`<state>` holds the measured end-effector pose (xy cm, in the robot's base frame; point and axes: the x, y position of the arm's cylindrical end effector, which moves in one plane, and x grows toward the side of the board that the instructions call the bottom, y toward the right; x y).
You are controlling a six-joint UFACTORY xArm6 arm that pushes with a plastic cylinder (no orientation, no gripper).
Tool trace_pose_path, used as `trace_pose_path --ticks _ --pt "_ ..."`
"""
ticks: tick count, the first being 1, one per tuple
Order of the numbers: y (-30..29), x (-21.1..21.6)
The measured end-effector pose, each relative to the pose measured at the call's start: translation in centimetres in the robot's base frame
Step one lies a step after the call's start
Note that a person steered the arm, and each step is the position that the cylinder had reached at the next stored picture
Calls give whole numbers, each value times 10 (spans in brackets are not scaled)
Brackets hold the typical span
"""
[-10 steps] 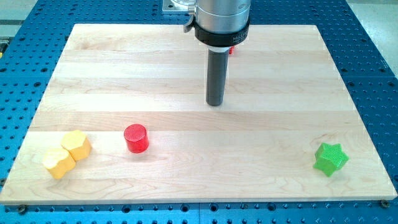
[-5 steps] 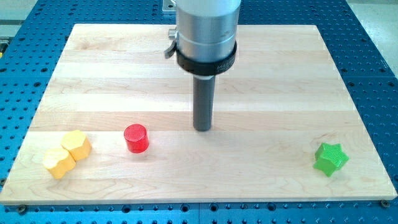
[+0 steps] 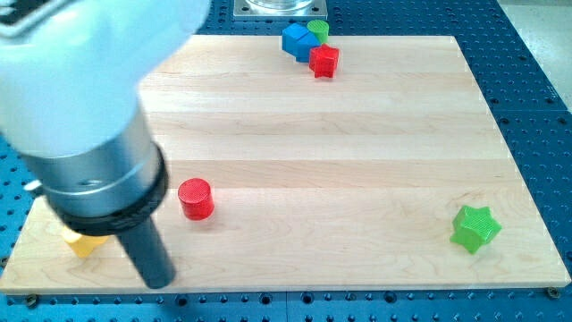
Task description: Separate the yellow blocks from each other
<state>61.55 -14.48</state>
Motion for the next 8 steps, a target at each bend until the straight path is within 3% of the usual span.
trace_pose_path --ticks 2,5,8 --pt "-57 -3" --pt "-57 -66" --pt "-55 -70"
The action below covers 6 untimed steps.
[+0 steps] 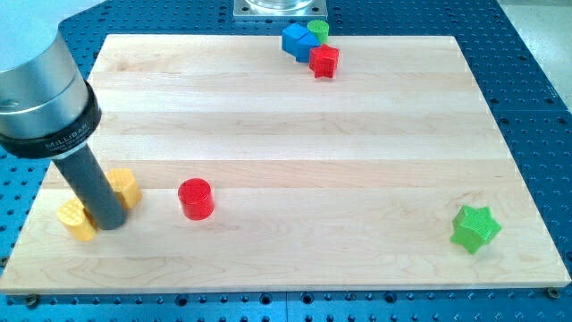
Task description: Separate the yellow blocks from each other
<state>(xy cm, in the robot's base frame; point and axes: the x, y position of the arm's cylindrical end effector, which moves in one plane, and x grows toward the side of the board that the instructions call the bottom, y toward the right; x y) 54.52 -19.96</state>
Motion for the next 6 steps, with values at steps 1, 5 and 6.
trace_pose_path --ticks 1,5,6 --pt "0 -6" --pt "-35 5" --pt "-63 5"
